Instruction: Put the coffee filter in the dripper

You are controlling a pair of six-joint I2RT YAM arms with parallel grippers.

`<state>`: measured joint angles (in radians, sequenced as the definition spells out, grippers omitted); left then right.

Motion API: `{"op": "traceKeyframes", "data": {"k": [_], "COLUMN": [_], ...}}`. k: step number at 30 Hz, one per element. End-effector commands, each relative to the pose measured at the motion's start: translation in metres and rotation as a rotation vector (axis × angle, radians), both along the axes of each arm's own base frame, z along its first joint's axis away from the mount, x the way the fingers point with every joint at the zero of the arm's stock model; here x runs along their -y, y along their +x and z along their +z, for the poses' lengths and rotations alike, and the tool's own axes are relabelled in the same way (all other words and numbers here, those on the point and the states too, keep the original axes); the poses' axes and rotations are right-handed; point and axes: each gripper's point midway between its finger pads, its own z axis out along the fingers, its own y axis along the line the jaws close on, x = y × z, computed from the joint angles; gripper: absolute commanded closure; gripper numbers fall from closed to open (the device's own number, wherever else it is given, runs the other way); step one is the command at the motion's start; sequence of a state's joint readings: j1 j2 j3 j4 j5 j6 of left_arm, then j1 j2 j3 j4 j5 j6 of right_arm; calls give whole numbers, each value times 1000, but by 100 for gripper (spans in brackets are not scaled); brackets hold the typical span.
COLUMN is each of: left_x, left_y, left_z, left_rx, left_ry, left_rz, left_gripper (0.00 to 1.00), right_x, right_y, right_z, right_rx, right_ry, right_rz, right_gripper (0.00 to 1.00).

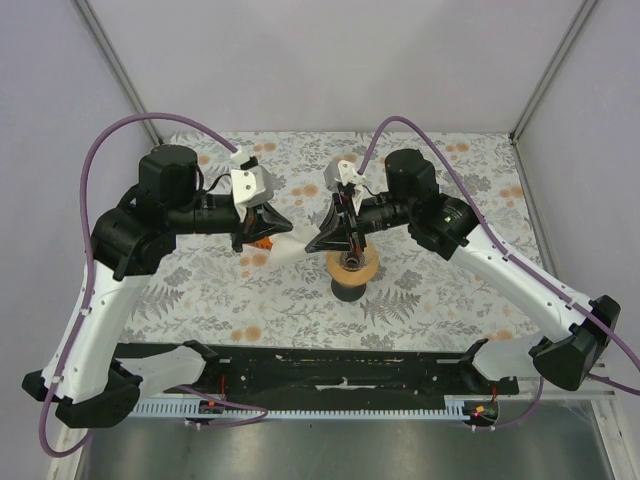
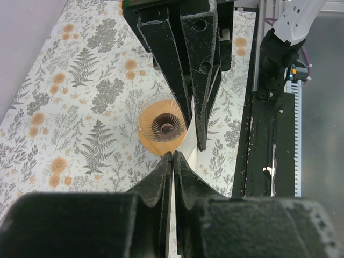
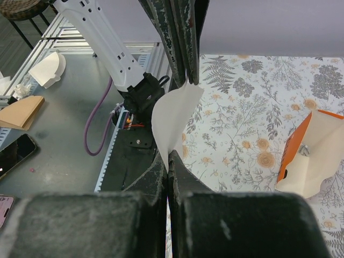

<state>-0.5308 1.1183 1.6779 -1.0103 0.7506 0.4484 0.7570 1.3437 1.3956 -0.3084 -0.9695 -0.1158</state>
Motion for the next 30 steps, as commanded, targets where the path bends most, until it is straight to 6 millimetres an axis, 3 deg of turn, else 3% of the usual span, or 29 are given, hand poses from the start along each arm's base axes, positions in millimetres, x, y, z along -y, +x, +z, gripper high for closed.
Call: {"op": "traceKeyframes", "data": {"k": [1,14,24,30], "left_x": [1,-1,3,3], "left_y": [4,2,-15,-9], "left_z": [19,6,2,-9], "left_rx": [47,32,-16,-29], "left_ry": [-34,9,5,37], "left_rz": [20,5,-57,-39], "left_gripper": [91,91,74,70], "right_x": [1,1,0,-2], "right_y": [-4,-4,4,7], "right_z": [17,18,16,16], "right_rx": [48,57,59,59], "right_ry": [42,41,29,27], "right_rz": [23,20,-17,-24], "right_gripper": [100,100,100,100]}}
